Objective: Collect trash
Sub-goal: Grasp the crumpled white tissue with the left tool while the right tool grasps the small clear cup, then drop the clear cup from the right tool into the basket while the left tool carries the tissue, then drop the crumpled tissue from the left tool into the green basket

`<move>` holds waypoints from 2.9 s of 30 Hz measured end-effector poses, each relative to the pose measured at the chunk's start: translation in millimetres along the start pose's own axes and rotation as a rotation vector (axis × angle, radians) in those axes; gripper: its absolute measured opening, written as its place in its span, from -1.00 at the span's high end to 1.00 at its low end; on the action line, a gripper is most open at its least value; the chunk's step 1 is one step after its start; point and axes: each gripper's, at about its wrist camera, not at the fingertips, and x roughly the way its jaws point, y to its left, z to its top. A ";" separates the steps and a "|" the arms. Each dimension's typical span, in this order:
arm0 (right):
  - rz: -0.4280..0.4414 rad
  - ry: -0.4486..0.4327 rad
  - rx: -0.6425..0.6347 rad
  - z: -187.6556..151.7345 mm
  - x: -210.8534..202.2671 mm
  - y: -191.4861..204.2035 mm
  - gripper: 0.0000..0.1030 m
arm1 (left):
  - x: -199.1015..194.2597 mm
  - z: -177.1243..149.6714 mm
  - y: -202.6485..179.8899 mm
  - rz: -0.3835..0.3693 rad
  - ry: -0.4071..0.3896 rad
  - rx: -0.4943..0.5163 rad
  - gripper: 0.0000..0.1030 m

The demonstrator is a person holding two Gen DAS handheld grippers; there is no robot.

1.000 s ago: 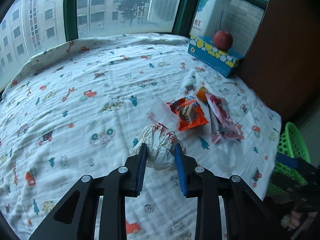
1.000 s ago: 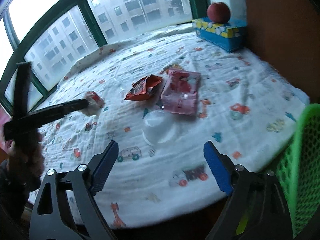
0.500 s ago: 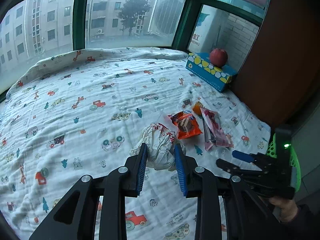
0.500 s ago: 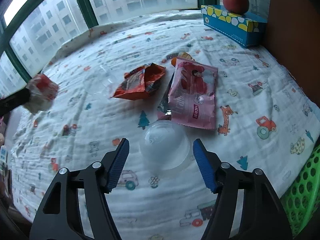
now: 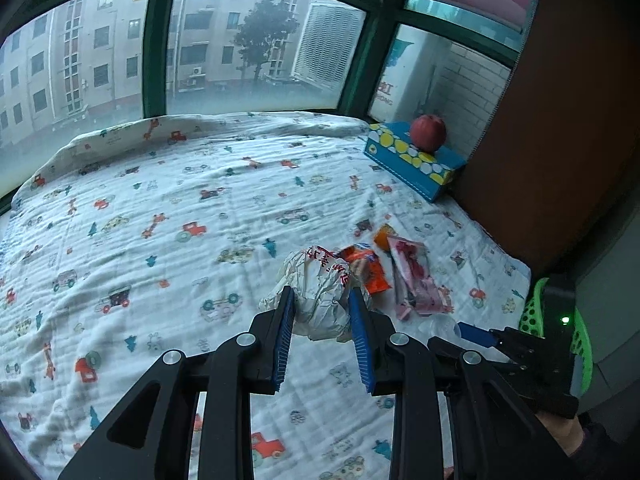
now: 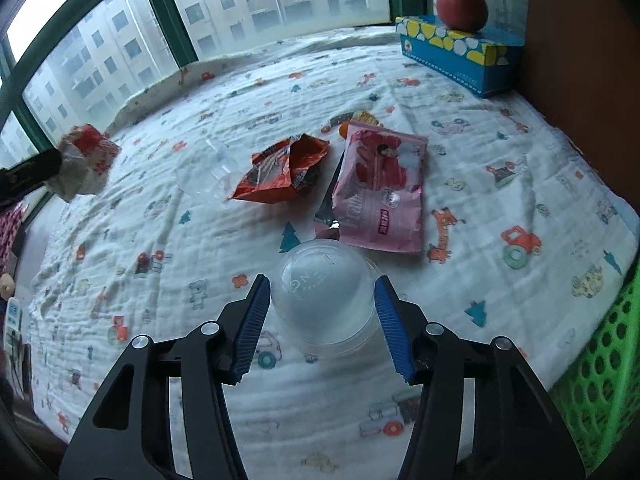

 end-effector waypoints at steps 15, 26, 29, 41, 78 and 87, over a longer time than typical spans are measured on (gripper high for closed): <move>-0.045 -0.073 0.095 -24.3 -73.3 -46.6 -0.06 | 12.5 -3.9 -80.5 -0.118 0.028 0.093 0.47; -0.109 -0.113 0.168 -48.5 -118.5 -92.3 -0.06 | 27.0 -10.2 -154.1 -0.208 0.068 0.182 0.47; -0.135 -0.129 0.198 -56.6 -132.1 -109.4 -0.06 | 30.3 -12.0 -173.0 -0.233 0.080 0.209 0.47; -0.268 -0.137 0.315 -94.1 -166.8 -178.6 -0.06 | 41.4 -21.3 -243.1 -0.305 0.120 0.309 0.47; -0.351 -0.192 0.478 -158.9 -233.9 -247.2 -0.26 | 74.6 -61.3 -387.1 -0.440 0.233 0.513 0.41; -0.348 -0.200 0.502 -166.1 -238.0 -249.0 -0.27 | 71.9 -63.5 -388.8 -0.463 0.233 0.510 0.06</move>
